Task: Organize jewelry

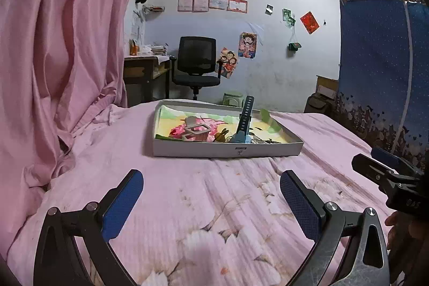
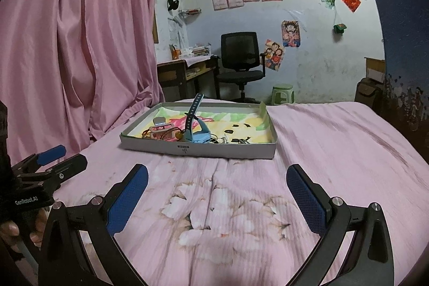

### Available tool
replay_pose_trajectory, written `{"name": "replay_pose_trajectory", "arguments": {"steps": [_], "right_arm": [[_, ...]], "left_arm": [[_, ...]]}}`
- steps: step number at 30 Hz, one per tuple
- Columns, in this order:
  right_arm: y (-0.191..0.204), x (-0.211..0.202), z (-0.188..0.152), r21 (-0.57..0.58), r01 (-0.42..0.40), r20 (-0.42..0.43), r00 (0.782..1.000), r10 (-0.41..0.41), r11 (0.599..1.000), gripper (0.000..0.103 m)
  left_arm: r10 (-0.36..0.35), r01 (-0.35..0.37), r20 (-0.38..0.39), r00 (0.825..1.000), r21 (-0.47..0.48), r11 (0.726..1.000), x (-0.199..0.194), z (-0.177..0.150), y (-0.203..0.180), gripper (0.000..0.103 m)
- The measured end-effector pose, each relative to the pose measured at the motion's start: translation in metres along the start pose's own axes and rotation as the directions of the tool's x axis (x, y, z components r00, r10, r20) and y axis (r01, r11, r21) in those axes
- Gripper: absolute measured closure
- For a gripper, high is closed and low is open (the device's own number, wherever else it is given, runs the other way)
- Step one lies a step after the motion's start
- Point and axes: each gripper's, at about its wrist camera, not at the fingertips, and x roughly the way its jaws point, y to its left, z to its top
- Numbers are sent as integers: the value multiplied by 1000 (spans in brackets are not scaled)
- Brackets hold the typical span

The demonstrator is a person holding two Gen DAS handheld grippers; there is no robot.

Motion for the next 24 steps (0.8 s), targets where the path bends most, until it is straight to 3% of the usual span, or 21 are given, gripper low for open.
{"name": "replay_pose_trajectory", "arguments": {"steps": [14, 24], "right_arm": [[5, -22, -23, -6, 58, 37, 998, -57, 998, 2], [12, -30, -24, -40, 73, 59, 996, -70, 997, 2]], "left_arm": [[61, -62, 33, 998, 9, 998, -18, -16, -1, 0], [81, -81, -18, 997, 9, 997, -26, -26, -3, 0]]}}
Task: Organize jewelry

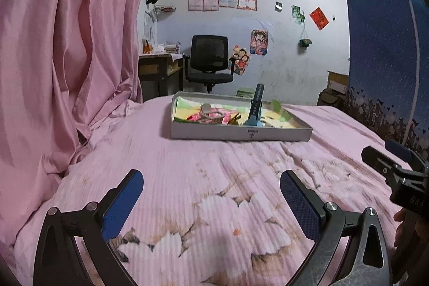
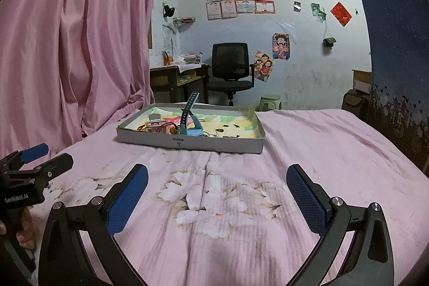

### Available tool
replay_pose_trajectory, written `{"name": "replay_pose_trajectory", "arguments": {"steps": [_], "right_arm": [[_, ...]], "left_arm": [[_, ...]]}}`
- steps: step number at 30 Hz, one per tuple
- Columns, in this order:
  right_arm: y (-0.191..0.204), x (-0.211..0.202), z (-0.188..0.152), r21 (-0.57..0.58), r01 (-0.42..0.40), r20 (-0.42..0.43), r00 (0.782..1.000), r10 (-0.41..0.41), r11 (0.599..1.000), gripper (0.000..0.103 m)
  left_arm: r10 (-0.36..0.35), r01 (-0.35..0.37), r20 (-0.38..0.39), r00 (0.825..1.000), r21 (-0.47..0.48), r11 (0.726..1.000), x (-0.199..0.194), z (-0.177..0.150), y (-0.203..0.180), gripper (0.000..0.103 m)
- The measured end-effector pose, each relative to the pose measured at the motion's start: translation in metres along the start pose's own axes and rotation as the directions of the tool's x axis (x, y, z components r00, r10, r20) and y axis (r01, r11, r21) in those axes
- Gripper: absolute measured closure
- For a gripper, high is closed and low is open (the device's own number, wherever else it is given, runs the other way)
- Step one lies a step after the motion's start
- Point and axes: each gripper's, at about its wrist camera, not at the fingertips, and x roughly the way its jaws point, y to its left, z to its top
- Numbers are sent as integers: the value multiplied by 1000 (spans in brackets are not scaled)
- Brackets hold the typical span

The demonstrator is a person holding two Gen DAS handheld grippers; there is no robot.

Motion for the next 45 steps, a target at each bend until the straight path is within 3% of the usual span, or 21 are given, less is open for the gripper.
{"name": "replay_pose_trajectory", "arguments": {"steps": [45], "right_arm": [[1, -2, -6, 2, -7, -12, 1000, 7, 1000, 1]], "left_arm": [[20, -20, 9, 1000, -3, 1000, -5, -7, 0, 0]]}}
